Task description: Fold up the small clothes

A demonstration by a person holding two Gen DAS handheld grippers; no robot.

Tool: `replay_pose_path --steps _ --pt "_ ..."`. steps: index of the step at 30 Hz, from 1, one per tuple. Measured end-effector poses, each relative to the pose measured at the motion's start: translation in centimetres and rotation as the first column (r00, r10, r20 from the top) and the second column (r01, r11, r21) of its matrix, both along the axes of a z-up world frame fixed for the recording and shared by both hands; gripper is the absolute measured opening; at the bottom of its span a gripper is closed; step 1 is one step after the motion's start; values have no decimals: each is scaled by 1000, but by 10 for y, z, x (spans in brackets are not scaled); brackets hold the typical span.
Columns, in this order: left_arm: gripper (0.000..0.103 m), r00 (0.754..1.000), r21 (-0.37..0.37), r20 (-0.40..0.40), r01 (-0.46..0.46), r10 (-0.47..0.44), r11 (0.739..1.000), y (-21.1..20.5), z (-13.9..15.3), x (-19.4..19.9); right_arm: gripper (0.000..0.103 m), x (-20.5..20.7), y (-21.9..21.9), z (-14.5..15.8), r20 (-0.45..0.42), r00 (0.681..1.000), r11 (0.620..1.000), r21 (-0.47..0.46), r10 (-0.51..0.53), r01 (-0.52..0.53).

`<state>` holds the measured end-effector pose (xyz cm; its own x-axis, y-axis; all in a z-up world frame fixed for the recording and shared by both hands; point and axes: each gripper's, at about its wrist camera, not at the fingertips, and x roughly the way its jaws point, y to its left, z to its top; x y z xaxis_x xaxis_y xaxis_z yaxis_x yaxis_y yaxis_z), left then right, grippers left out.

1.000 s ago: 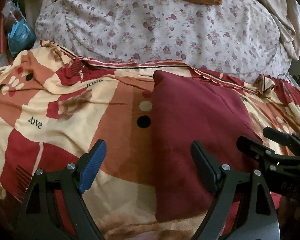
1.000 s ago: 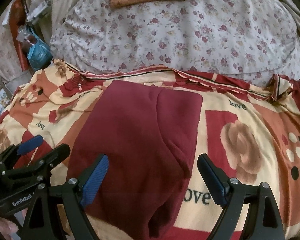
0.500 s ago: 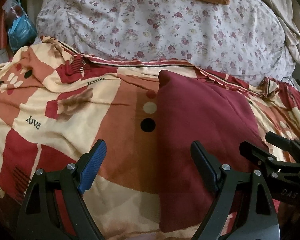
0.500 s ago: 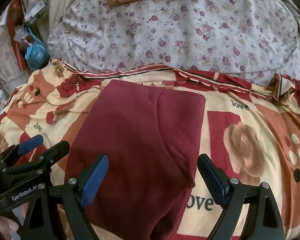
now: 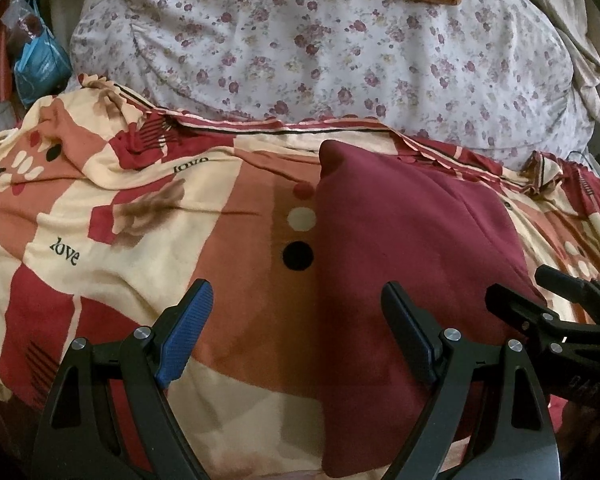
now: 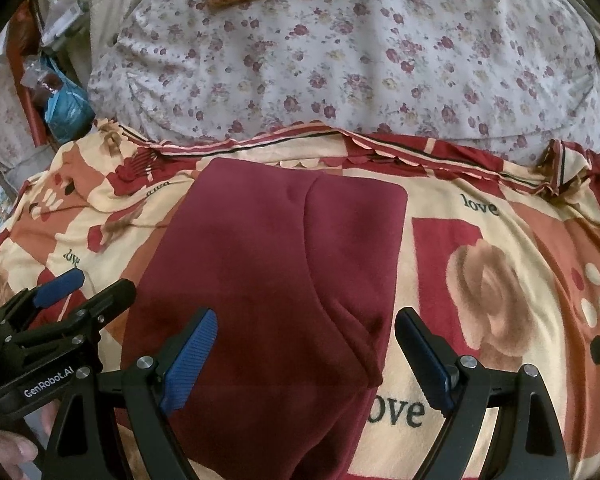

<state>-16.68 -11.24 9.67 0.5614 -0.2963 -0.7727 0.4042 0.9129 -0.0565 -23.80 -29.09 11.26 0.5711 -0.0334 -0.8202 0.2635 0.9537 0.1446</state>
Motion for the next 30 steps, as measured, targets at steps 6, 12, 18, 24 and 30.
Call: replay_pose_path --steps 6,12,18,24,30 --pt "86 1000 3 0 0 0 1000 -1 0 1 89 1 1 -1 -5 1000 1000 2 1 -1" --pt "86 1000 11 3 11 -11 1000 -4 -2 4 89 3 -1 -1 -4 1000 1000 2 -3 3" --pt "86 1000 17 6 15 -15 1000 -7 -3 4 89 5 -4 -3 -8 1000 1000 3 -6 6" --pt "86 1000 19 5 16 -16 1000 -8 -3 4 89 5 -7 -5 -18 1000 1000 10 -10 10" --pt "86 1000 29 4 19 -19 999 -10 -5 5 89 5 -7 -6 -17 1000 1000 14 -15 15"
